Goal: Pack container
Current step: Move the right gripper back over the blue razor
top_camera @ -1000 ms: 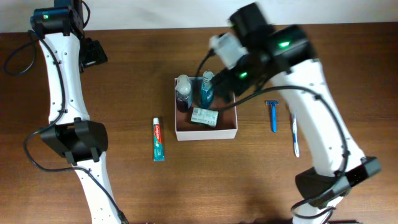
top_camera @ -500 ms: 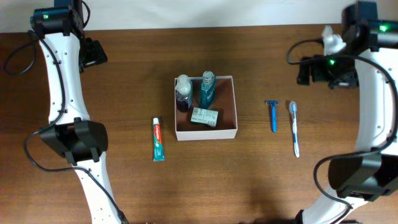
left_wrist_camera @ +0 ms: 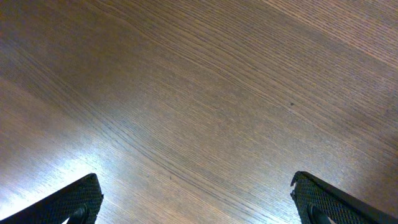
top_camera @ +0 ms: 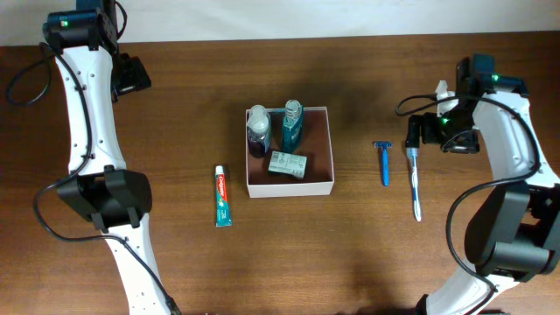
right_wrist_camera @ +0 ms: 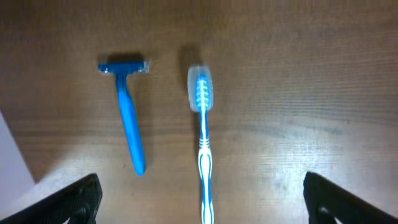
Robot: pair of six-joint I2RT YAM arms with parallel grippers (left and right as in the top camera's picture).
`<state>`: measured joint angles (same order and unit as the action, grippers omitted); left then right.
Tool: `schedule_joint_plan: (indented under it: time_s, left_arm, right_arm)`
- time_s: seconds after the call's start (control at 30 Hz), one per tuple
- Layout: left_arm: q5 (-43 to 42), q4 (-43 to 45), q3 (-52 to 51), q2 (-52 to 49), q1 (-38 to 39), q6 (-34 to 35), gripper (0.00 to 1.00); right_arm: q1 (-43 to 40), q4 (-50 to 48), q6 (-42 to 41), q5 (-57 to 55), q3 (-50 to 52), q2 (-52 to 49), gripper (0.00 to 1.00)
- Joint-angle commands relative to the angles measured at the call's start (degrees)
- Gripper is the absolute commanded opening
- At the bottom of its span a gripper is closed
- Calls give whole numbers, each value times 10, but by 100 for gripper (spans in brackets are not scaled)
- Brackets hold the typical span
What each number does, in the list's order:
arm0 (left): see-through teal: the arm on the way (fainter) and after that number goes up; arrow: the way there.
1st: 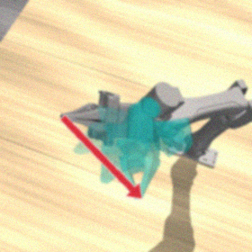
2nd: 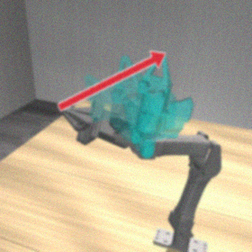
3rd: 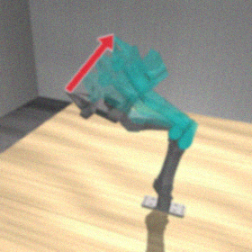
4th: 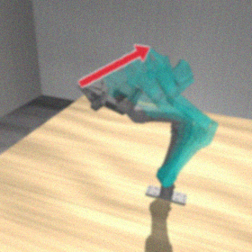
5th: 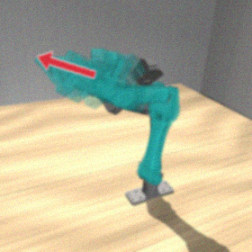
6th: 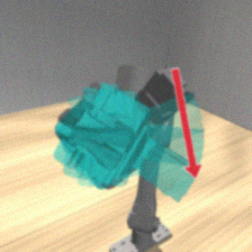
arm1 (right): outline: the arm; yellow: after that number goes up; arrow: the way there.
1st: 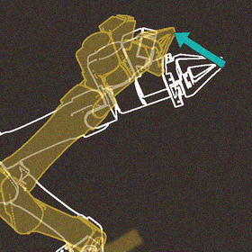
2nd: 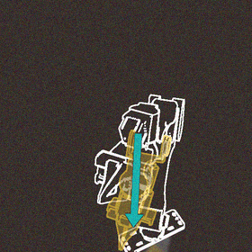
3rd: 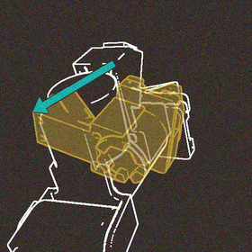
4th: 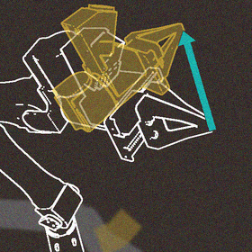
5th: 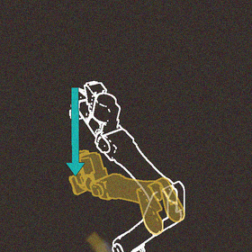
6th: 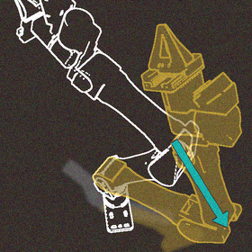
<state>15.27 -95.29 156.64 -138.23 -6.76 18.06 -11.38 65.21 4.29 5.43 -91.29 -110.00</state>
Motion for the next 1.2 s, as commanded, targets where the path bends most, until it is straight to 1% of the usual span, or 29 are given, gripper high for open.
schedule_joint_plan:
  time_s: [0.0, 0.13, 0.27, 0.37, 0.43, 0.8, 0.9, 1.17]
  left_arm:
    - [4, -1, -2, 3, 0, 8, 99]
    - [4, -1, -2, 3, 0, 8, 99]
    - [4, -2, -2, 3, 0, 8, 99]
    - [4, -1, -2, 3, 0, 8, 99]
    - [4, -1, -2, 3, 0, 8, 99]
    - [4, -1, -2, 3, 0, 8, 99]
    - [4, -1, -2, 3, 0, 8, 99]
    - [4, -1, -2, 3, 0, 8, 100]
  right_arm:
    - [3, -33, -3, 4, 43, 0, 99]
    - [3, -93, -3, 30, 116, 0, 99]
    - [3, -140, -3, 34, 173, 0, 100]
    - [3, -165, -3, 34, 202, 0, 95]
    - [3, -170, -3, 34, 209, 0, 93]
    - [3, -145, -3, 33, 210, 0, 93]
    - [3, -144, -3, 31, 212, 0, 88]
    - [2, -171, -3, -1, 241, 0, 88]
